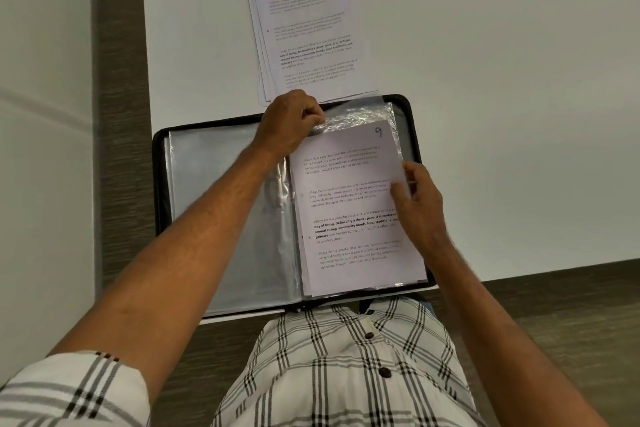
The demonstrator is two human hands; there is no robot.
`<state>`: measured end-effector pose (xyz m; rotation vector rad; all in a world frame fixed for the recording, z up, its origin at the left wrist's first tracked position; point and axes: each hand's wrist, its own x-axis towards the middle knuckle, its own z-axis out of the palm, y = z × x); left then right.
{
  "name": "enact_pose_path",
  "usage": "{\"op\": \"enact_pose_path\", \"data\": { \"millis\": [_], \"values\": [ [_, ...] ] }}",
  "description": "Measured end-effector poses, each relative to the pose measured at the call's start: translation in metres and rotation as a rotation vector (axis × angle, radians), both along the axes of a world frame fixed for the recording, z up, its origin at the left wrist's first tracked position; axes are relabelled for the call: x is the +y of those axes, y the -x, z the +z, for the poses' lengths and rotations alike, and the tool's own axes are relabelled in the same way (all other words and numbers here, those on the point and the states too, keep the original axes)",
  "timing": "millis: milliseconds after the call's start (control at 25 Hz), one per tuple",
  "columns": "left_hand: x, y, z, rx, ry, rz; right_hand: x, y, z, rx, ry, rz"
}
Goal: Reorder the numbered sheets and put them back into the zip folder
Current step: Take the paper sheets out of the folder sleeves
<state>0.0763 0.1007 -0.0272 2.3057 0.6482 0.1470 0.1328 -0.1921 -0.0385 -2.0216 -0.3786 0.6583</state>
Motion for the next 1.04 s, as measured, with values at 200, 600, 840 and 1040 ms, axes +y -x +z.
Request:
{"op": "enact_pose_path", "data": {
  "millis": [200, 600, 840, 1040],
  "values": [
    [-0.005, -0.002, 0.006, 0.043, -0.068, -0.029, 0.015, -0.017, 0.006, 0.052, -0.003, 0.026],
    [0.010, -0.009, 0.017, 0.214, 0.183, -0.010, 0.019, -0.018, -0.004, 0.128, -0.092, -0.015],
    [0.022, -0.023, 0.016, 0.371, 0.259, -0.210, 0.023, -0.013, -0.001, 0.125, -0.153, -0.026],
    [0.011, -0.027, 0.009, 0.424, 0.224, -0.302, 0.022, -0.013, -0.002, 0.135, -0.161, -0.015]
  ]
}}
